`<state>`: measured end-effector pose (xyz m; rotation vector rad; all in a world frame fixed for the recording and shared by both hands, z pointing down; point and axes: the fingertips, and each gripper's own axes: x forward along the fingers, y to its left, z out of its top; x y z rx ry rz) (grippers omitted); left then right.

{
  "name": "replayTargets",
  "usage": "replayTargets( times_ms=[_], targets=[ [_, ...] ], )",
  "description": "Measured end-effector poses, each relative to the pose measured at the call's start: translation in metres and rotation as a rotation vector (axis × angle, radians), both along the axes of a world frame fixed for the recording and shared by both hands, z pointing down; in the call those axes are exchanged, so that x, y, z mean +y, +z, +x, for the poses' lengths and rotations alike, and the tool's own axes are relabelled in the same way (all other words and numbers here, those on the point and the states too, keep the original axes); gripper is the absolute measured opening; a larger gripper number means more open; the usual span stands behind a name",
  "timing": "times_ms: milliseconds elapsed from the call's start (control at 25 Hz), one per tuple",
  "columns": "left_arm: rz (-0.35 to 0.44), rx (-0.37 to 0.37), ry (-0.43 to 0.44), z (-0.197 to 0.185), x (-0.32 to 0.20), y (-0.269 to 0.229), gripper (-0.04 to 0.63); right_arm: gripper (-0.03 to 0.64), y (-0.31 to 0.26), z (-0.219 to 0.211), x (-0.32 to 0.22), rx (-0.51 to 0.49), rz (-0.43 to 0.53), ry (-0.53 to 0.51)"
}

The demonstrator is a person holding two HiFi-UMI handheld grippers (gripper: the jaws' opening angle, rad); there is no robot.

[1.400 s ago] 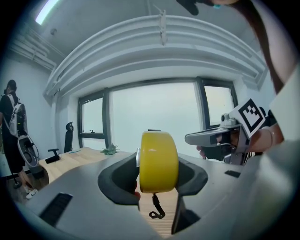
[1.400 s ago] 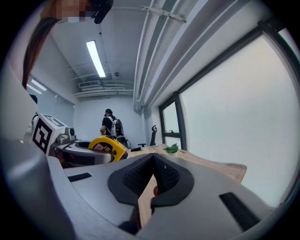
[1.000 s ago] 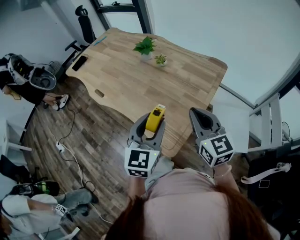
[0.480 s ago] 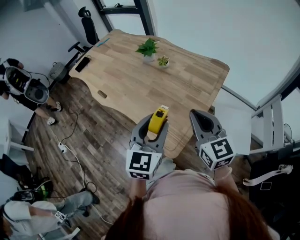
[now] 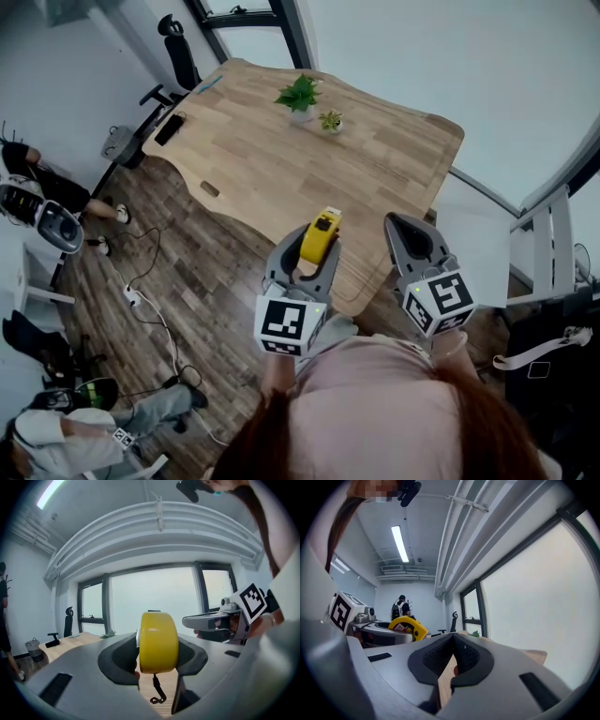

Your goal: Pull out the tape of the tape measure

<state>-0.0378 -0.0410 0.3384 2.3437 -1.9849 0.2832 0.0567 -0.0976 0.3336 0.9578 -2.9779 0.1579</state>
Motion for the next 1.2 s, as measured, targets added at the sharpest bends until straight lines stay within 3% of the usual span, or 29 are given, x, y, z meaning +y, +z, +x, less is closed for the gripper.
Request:
replayTargets(
  times_ms=[160, 1200],
  targets=[
    [-0.002, -0.002, 0.003, -0.005, -0.002, 0.001, 0.175, 0.0, -0.002, -0.005, -0.002, -0.03, -0.018, -0.006],
    [-0.041, 0.029, 0.018, -0.039, -0.025, 0.02, 0.175, 0.0, 0.014, -0.033, -0.025, 0.017, -0.038, 0.029]
  ],
)
